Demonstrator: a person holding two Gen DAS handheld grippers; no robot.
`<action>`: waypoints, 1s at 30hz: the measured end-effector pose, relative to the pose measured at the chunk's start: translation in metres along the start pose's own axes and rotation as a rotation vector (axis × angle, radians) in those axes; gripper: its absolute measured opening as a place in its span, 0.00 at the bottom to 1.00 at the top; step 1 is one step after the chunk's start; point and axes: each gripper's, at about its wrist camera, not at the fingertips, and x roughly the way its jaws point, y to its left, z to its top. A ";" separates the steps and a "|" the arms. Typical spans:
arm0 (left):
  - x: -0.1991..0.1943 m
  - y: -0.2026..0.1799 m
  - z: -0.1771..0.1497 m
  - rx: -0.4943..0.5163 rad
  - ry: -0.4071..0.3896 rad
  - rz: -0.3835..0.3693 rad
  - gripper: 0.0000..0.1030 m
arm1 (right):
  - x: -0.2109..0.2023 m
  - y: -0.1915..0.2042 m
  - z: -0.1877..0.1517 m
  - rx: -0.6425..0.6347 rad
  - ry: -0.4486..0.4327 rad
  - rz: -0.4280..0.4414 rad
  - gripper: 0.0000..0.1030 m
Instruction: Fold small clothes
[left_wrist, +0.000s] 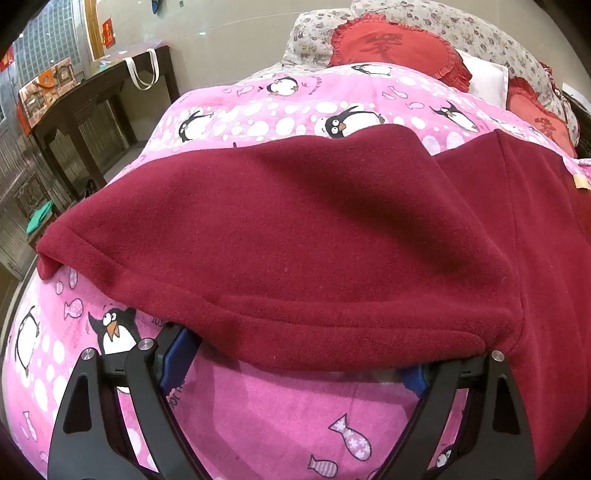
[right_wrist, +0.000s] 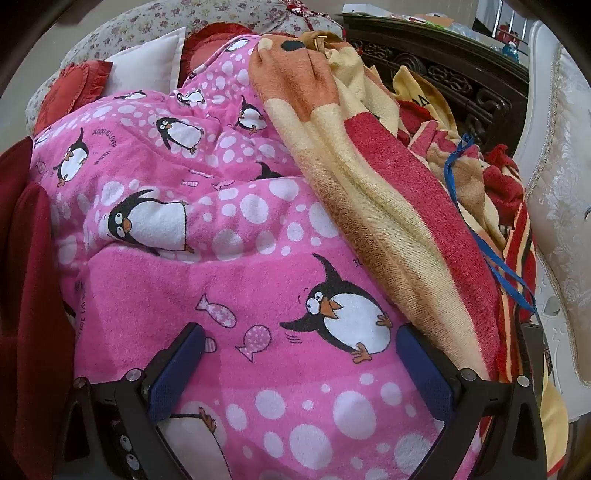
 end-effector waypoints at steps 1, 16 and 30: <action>0.000 0.000 0.000 0.000 0.000 0.000 0.87 | 0.000 0.000 0.000 0.000 0.000 0.000 1.00; 0.000 0.000 0.000 0.001 0.000 0.001 0.87 | 0.000 0.000 0.000 0.001 -0.001 0.000 1.00; 0.001 0.003 0.001 0.002 0.000 0.003 0.87 | 0.000 0.001 0.000 0.001 -0.003 -0.002 1.00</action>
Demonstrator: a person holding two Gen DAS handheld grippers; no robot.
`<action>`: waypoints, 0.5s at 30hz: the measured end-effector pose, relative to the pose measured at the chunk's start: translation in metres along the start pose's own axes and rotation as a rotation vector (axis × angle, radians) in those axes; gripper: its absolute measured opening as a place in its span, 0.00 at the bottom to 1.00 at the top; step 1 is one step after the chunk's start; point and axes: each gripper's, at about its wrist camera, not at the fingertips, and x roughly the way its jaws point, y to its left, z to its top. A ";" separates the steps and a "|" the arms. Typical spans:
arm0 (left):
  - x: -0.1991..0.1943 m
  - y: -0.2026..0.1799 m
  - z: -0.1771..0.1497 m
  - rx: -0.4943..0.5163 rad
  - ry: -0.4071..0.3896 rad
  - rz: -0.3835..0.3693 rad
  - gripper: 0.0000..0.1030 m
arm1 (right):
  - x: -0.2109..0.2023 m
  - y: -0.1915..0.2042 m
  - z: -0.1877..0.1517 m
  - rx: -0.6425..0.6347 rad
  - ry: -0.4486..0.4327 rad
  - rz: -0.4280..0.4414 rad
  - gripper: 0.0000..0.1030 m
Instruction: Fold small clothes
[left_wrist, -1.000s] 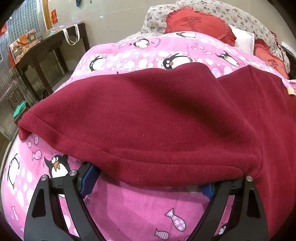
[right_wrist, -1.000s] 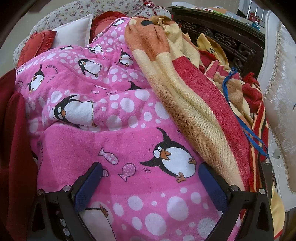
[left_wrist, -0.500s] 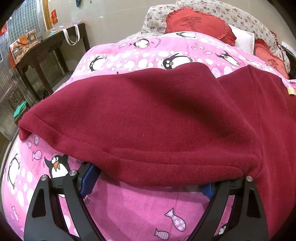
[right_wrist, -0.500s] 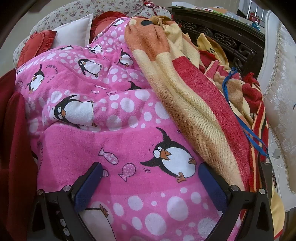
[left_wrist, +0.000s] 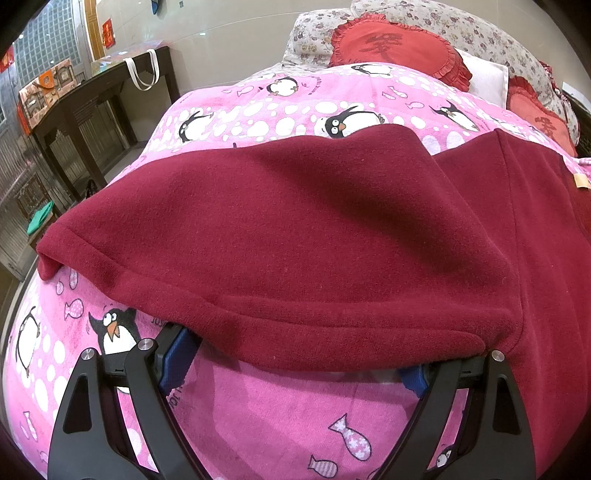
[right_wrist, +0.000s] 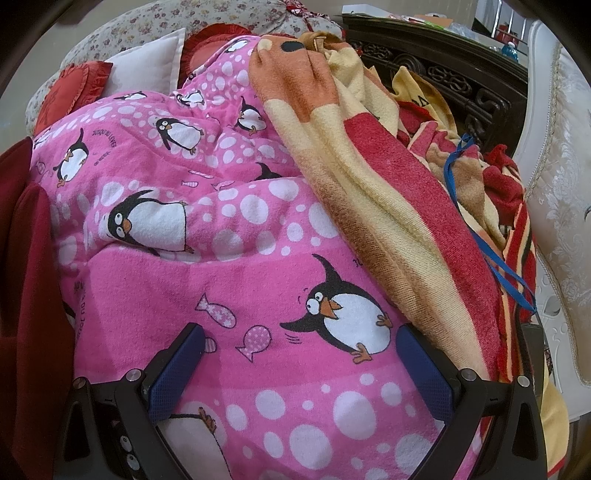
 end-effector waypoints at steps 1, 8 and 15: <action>0.000 0.000 0.000 0.001 0.000 0.001 0.87 | 0.000 0.000 0.000 0.000 0.000 0.000 1.00; 0.000 -0.002 -0.001 0.000 0.000 0.000 0.87 | 0.000 0.001 0.000 0.000 0.006 0.003 1.00; -0.002 0.000 -0.002 0.011 0.020 -0.007 0.87 | -0.033 -0.008 -0.010 0.048 0.025 0.061 0.99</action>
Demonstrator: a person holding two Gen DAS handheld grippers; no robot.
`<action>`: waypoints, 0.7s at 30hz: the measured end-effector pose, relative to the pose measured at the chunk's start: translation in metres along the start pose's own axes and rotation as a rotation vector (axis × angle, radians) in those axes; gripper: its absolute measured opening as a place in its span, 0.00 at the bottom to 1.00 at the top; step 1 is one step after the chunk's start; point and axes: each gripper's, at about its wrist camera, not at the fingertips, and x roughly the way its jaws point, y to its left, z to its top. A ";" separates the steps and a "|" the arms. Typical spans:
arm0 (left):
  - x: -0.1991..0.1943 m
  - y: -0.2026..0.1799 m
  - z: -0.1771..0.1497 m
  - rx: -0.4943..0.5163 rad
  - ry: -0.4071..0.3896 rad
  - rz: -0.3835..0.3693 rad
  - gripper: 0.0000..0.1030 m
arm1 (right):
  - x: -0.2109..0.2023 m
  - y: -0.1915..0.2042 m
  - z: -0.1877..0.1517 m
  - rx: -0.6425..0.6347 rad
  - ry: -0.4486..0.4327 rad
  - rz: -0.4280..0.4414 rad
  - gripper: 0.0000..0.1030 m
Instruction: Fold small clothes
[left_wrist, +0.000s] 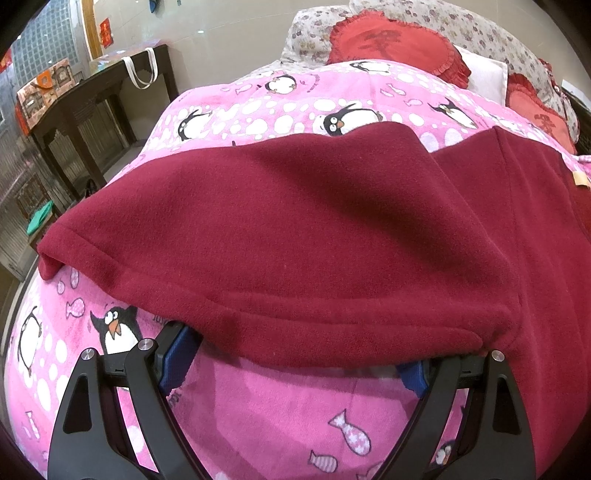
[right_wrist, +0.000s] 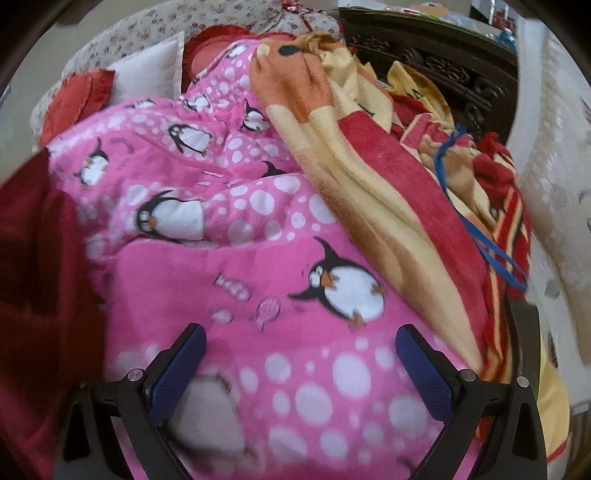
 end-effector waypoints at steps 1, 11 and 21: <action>-0.001 0.001 -0.001 0.003 0.007 -0.003 0.87 | -0.006 -0.001 -0.003 0.004 -0.002 0.001 0.99; -0.053 -0.006 -0.007 0.047 -0.017 -0.027 0.87 | -0.094 0.014 -0.030 -0.087 -0.064 0.007 0.99; -0.139 -0.028 -0.017 0.121 -0.106 -0.141 0.87 | -0.179 0.026 -0.057 -0.143 -0.138 0.057 0.99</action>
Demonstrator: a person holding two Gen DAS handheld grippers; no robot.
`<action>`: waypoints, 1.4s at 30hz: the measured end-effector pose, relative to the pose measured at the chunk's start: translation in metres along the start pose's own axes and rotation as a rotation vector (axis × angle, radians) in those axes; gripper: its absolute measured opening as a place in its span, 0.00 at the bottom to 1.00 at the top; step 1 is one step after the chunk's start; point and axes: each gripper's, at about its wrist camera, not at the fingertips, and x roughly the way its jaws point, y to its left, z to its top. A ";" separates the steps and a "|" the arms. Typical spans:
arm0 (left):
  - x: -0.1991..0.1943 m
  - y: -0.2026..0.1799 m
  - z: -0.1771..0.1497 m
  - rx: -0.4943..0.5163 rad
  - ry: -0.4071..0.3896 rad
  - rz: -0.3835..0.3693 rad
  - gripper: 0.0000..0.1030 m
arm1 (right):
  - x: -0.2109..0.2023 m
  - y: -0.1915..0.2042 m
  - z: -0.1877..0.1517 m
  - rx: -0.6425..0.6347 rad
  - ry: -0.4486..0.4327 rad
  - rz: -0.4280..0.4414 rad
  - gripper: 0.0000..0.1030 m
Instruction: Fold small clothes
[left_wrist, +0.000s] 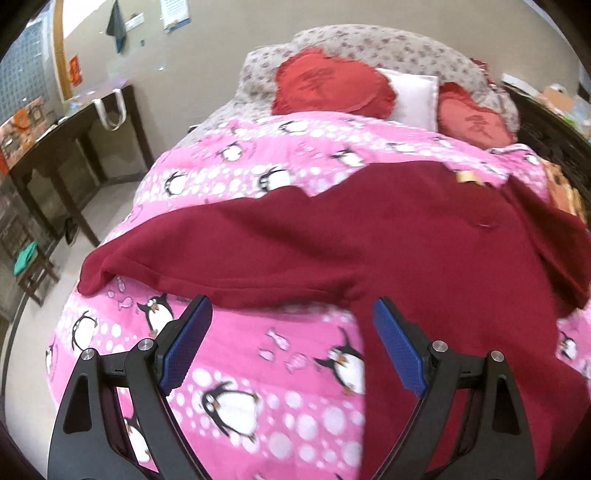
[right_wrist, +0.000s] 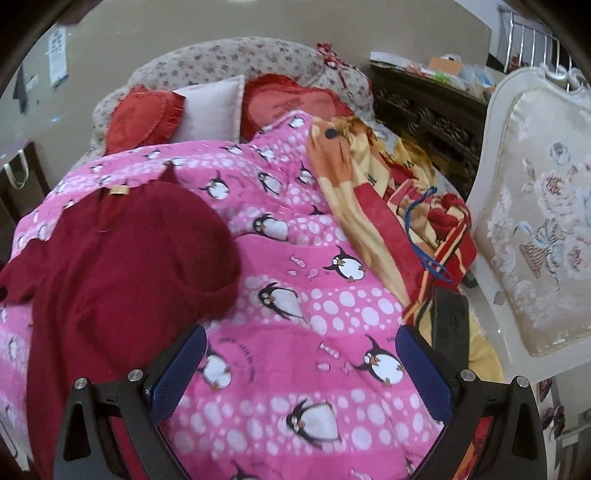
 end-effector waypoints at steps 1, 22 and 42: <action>-0.004 -0.003 -0.001 0.007 0.000 -0.009 0.87 | -0.007 0.001 -0.001 -0.005 -0.003 0.004 0.99; -0.062 -0.050 -0.010 0.089 -0.029 -0.066 0.87 | -0.141 0.069 0.006 -0.126 -0.012 0.383 0.99; -0.042 -0.051 -0.005 0.052 0.015 -0.040 0.87 | -0.072 0.141 0.031 -0.110 -0.053 0.408 0.99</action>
